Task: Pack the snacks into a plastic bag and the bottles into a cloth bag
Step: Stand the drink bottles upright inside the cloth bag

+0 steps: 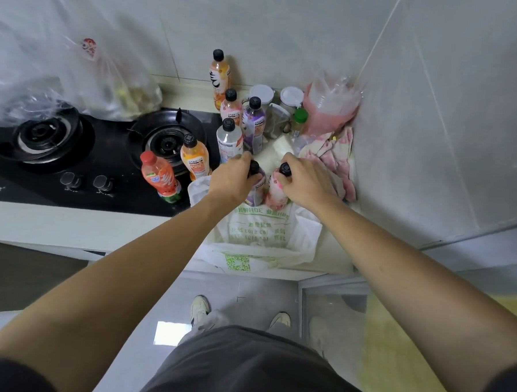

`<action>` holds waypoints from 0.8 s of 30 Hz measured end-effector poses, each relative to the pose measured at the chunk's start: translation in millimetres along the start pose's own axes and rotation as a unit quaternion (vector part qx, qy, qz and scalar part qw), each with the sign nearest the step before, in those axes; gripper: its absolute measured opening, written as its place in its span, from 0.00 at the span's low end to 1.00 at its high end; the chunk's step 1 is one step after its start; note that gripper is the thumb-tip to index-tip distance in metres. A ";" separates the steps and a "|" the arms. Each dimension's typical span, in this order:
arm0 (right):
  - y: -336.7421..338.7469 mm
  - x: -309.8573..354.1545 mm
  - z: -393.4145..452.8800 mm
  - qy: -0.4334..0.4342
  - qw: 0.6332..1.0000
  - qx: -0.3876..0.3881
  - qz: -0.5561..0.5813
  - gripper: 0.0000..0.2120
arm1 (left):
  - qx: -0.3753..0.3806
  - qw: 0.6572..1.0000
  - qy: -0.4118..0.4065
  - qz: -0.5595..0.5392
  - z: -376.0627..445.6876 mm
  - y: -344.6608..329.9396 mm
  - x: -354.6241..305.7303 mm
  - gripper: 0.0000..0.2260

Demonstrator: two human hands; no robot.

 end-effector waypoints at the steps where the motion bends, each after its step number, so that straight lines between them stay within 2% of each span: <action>1: -0.6 -1.2 0.8 0.002 1.000 0.009 -0.007 0.15 | 0.006 1.000 -0.002 0.005 1.5 -1.6 -0.5 0.13; 8: 18.2 -3.3 22.6 0.014 0.998 0.031 -0.059 0.18 | -0.003 1.000 -0.010 0.007 10.4 7.9 3.6 0.20; 15: 19.7 4.1 90.7 0.006 0.999 0.037 0.035 0.10 | -0.049 0.999 0.007 0.013 46.0 52.7 21.6 0.20; 17: 22.9 9.4 114.1 0.012 0.999 0.028 0.029 0.10 | -0.044 0.999 0.019 0.026 63.0 59.8 26.6 0.20; 21: 17.7 13.3 152.0 0.016 0.999 0.031 -0.005 0.17 | -0.007 0.996 0.050 0.067 90.9 56.6 31.4 0.25; 24: 5.0 12.5 174.3 0.009 0.999 0.046 -0.013 0.19 | 0.019 0.994 0.052 0.091 108.3 46.5 36.3 0.21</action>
Point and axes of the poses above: each hand's wrist, its own z-axis towards the middle knuckle, its own y-axis out of the back of the hand, x = y × z, the point moved 10 cm from there along z, towards the middle knuckle, and after that the axes turned 8 degrees about y, right-handed, at the moved point
